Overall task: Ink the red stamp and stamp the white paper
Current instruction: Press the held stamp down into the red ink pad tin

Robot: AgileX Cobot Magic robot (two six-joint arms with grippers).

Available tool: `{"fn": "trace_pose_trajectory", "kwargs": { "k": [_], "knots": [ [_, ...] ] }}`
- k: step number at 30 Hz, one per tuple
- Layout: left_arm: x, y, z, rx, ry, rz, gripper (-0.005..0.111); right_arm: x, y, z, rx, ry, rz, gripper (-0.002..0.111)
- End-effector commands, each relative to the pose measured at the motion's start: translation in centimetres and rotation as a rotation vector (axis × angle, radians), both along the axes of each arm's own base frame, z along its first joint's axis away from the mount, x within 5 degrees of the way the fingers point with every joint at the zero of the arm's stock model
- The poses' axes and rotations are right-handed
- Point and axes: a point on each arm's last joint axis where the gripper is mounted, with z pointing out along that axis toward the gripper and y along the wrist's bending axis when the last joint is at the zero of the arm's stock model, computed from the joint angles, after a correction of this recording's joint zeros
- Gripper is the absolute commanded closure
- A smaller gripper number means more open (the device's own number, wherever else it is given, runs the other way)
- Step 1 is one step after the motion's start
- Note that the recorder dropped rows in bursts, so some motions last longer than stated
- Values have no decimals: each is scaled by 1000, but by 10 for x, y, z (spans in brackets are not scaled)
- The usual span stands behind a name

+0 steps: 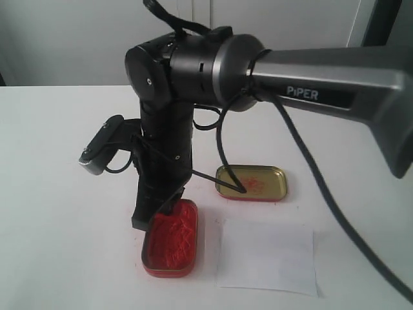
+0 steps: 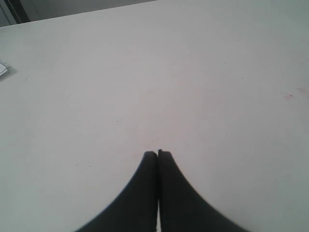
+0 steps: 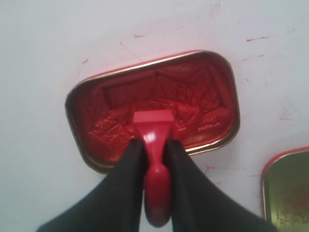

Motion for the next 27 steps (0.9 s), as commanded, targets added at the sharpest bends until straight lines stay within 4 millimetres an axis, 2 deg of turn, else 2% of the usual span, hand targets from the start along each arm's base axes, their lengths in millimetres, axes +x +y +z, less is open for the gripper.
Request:
{"fn": "trace_pose_trajectory", "kwargs": {
  "k": [1, 6, 12, 17, 27],
  "knots": [
    [0, 0, -1, 0, 1, -1, 107, 4, 5, -8, -13, 10, -8, 108],
    [0, 0, -1, 0, 1, -1, 107, 9, 7, -21, -27, 12, -16, 108],
    [0, 0, -1, 0, 1, -1, 107, 13, 9, -27, -25, -10, -16, 108],
    [0, 0, -1, 0, 1, -1, 107, 21, 4, -37, -38, 2, -38, 108],
    [0, 0, -1, 0, 1, -1, 107, 26, 4, -42, -23, -11, -48, 108]
  ]
}}
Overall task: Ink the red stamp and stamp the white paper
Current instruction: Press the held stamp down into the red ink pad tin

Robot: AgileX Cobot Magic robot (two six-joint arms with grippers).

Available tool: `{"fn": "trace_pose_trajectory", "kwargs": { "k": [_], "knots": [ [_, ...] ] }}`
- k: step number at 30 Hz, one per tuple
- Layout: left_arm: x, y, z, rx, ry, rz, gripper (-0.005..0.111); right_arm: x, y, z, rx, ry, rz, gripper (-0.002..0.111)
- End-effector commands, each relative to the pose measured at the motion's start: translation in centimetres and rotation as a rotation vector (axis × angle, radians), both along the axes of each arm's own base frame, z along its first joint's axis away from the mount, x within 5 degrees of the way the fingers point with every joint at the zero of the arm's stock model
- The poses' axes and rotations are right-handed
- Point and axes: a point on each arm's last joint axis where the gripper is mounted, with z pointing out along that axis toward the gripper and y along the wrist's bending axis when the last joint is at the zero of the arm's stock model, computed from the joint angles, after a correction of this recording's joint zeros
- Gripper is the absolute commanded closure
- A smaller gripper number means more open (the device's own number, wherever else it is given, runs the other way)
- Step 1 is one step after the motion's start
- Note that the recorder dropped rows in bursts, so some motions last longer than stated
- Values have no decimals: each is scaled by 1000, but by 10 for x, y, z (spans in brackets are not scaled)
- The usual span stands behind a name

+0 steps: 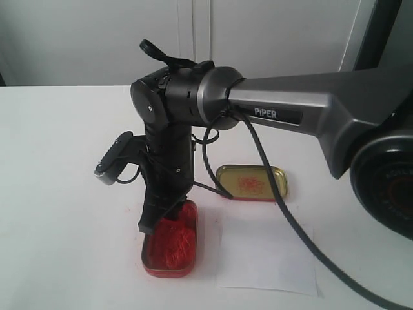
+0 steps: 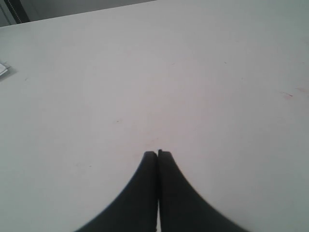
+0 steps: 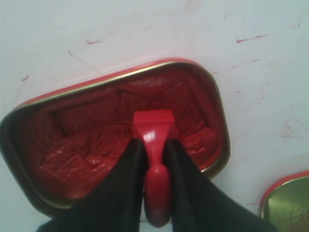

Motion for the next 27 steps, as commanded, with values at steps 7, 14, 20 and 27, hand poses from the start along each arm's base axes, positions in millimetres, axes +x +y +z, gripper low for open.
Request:
{"fn": "trace_pose_trajectory", "kwargs": {
  "k": [7, 14, 20, 27],
  "knots": [
    [0, 0, -1, 0, 1, -1, 107, 5, 4, -13, 21, 1, -14, 108],
    [0, 0, -1, 0, 1, -1, 107, 5, 6, -47, -22, 58, -20, 108],
    [0, 0, -1, 0, 1, -1, 107, 4, 6, -63, -55, 91, -21, 108],
    [0, 0, -1, 0, 1, -1, 107, 4, 5, -65, -61, 97, -21, 108]
  ]
}}
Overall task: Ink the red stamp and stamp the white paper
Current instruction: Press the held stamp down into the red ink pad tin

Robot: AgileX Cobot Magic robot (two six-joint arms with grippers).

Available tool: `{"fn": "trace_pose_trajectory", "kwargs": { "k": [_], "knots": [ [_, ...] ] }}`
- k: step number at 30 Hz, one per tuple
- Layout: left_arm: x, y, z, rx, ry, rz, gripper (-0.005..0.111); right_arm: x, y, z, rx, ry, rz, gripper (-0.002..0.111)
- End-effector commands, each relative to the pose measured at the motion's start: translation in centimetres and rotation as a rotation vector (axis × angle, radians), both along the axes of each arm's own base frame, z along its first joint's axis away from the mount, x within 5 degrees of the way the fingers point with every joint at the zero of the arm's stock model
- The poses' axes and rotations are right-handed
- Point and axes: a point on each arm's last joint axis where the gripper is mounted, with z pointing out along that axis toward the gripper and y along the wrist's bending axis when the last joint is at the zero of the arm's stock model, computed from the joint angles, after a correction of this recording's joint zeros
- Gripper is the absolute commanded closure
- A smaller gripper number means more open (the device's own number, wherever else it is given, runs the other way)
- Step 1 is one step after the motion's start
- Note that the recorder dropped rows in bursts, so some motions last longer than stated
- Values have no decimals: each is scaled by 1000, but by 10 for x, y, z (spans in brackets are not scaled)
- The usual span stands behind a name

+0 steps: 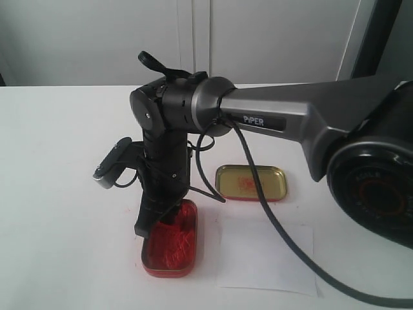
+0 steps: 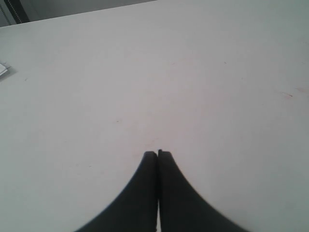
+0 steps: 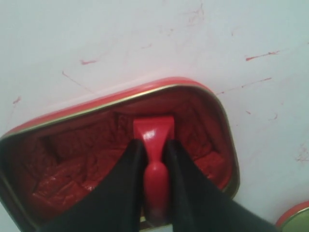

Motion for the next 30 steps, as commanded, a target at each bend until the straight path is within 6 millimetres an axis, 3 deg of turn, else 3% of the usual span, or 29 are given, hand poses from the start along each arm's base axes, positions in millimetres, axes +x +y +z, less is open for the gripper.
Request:
{"fn": "trace_pose_trajectory", "kwargs": {
  "k": [1, 8, 22, 30],
  "knots": [
    [0, 0, -1, 0, 1, -1, 107, -1, -3, -35, -51, 55, -11, 108],
    [0, 0, -1, 0, 1, -1, 107, -1, -7, -22, -72, 37, 2, 108],
    [0, 0, -1, 0, 1, -1, 107, -6, -13, 59, 61, -87, -2, 108],
    [0, 0, -1, 0, 1, -1, 107, -8, -14, 66, 68, -93, -4, 108]
  ]
}}
